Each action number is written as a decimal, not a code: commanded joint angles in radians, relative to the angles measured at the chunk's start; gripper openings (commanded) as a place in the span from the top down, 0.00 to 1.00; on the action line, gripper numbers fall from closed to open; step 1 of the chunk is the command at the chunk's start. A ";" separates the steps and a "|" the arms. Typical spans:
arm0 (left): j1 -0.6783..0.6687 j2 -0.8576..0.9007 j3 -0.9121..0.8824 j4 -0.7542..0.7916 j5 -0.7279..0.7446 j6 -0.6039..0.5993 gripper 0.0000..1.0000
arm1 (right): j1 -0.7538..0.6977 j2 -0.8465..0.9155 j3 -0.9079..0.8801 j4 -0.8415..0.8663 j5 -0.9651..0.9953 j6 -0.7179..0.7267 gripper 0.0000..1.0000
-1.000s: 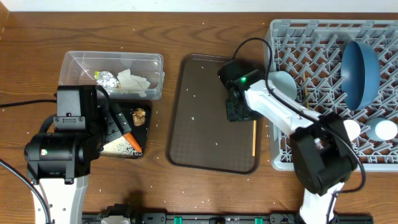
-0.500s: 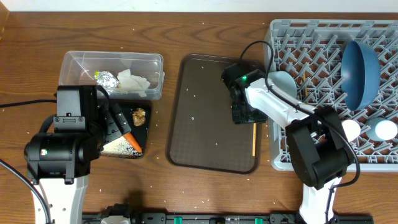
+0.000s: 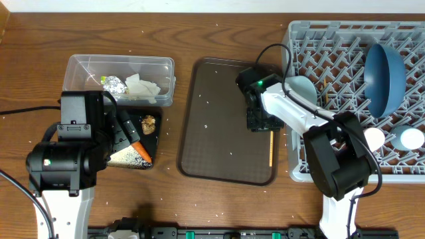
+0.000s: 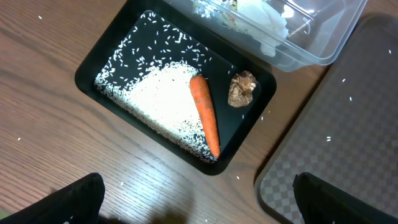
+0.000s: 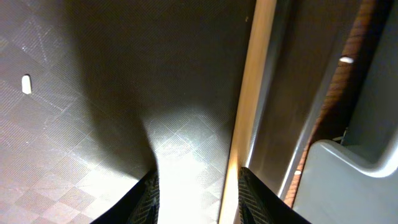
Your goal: Sort waste into correct bins and load items into the dishwasher rack
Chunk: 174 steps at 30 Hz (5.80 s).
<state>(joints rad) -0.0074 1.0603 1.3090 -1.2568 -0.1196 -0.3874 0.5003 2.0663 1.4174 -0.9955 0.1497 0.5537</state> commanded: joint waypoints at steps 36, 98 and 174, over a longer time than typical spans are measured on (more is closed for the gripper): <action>0.005 0.004 0.004 -0.004 -0.016 0.013 0.02 | 0.029 -0.026 -0.013 0.063 -0.034 -0.091 0.96; 0.005 0.004 0.004 -0.004 -0.016 0.013 0.02 | -0.558 -0.641 0.064 0.066 -0.216 -0.524 0.49; 0.005 0.004 0.004 -0.004 -0.016 0.013 0.02 | -0.450 -2.061 -1.412 1.106 -0.193 -0.682 0.01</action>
<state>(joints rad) -0.0074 1.0607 1.3087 -1.2572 -0.1196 -0.3874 0.0731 0.0120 0.0132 0.1024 -0.0277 -0.1177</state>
